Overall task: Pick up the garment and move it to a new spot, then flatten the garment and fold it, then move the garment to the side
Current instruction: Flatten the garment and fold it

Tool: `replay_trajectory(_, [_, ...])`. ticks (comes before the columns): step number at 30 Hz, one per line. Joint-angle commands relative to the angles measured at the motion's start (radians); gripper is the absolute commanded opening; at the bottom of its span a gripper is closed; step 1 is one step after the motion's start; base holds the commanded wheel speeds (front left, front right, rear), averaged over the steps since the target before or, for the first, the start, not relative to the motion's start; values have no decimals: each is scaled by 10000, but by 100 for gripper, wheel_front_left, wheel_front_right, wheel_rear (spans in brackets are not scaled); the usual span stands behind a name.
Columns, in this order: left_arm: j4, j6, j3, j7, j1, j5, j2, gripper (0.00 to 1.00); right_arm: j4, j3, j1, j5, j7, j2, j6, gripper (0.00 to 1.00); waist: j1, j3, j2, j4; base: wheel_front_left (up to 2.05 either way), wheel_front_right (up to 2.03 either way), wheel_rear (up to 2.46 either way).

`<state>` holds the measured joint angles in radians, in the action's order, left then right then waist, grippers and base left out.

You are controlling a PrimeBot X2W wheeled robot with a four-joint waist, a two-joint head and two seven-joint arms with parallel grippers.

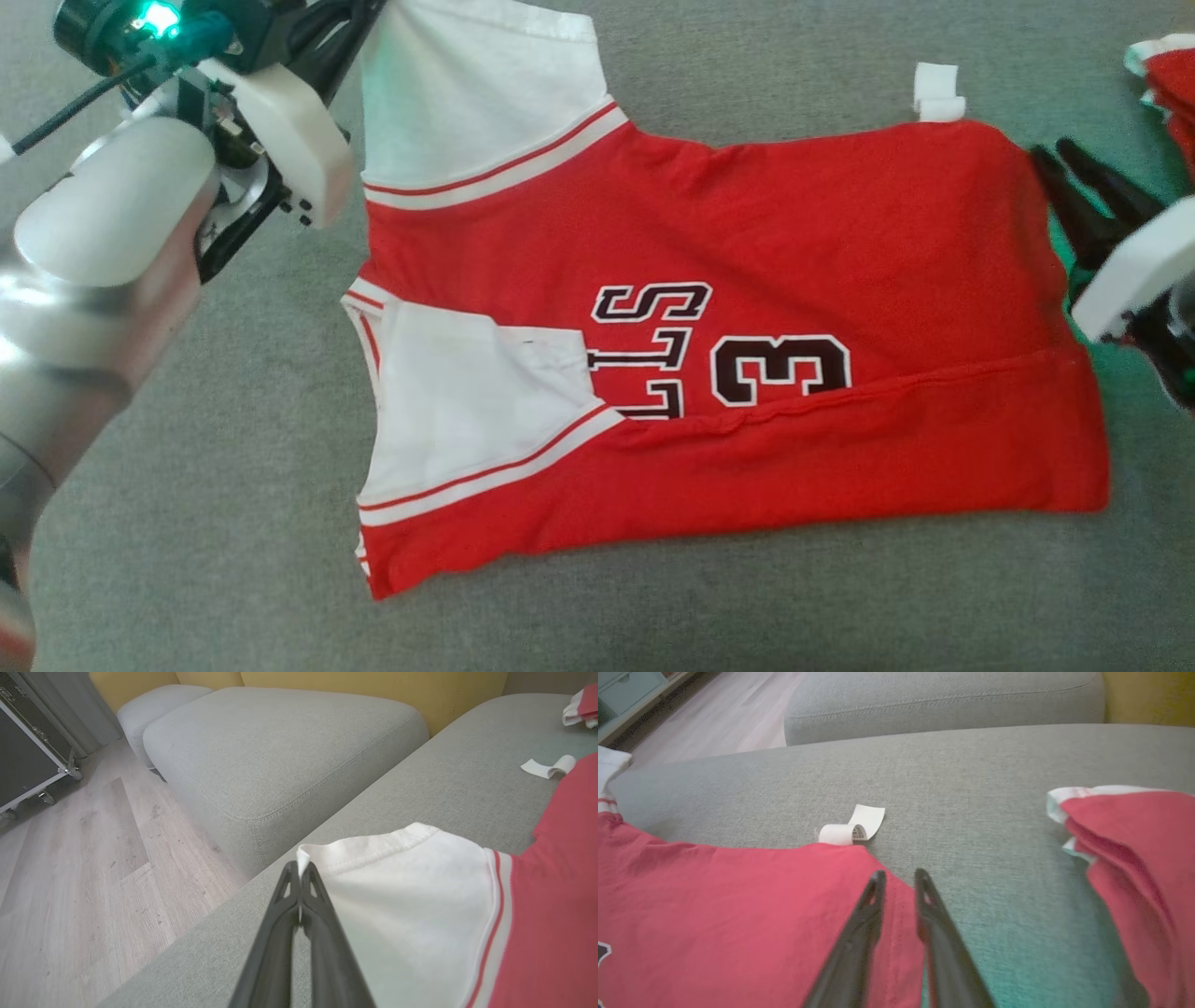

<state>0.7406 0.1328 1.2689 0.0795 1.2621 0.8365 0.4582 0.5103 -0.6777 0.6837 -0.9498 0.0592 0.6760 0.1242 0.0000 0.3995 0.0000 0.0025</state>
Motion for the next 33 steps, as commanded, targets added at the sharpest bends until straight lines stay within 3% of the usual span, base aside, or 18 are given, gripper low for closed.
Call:
replay_trajectory(1, [-29, -21, -258, 38, 509, 63, 244, 0, -120, -193, 421, 129, 77, 419, 65, 100, 0, 76, 0, 80, 0, 0, 0])
replay_trajectory(11, [60, -21, -3, 178, 795, 187, -110, 0, 548, -2181, 1708, -179, 1742, 743, 65, 100, 0, 251, 0, 472, 0, 0, 0])
replay_trajectory(12, [70, -21, 11, 201, 804, 202, -135, 0, 561, -2334, 1787, -241, 1792, 790, 65, 87, 0, 274, 0, 499, 0, 0, 0])
replay_trajectory(13, [84, -21, 22, 227, 808, 215, -154, 0, 585, -2468, 1870, -265, 1780, 834, 65, 33, 0, 293, 0, 518, 0, 0, 0])
replay_trajectory(14, [98, -21, 33, 261, 810, 228, -165, 0, 609, -2567, 1968, -272, 1674, 870, 65, 0, 0, 319, 0, 536, 0, 0, 0])
replay_trajectory(26, [423, -21, -97, 1722, 1174, -148, -70, 0, 908, -2969, 2857, -598, -416, 1054, 65, 0, 0, 69, 0, 572, 0, 0, 0])
replay_trajectory(30, [-79, -67, -265, 1807, 794, -282, 201, 0, 599, -3063, 2513, -832, -1155, 1325, 65, 0, 0, -249, 0, 599, 0, 0, 0])
replay_trajectory(33, [-1031, -341, -533, 1817, 102, -466, 599, 0, 284, -3084, 1987, -951, -1693, 1585, 65, 0, 0, -533, 0, 617, 0, 0, 0])
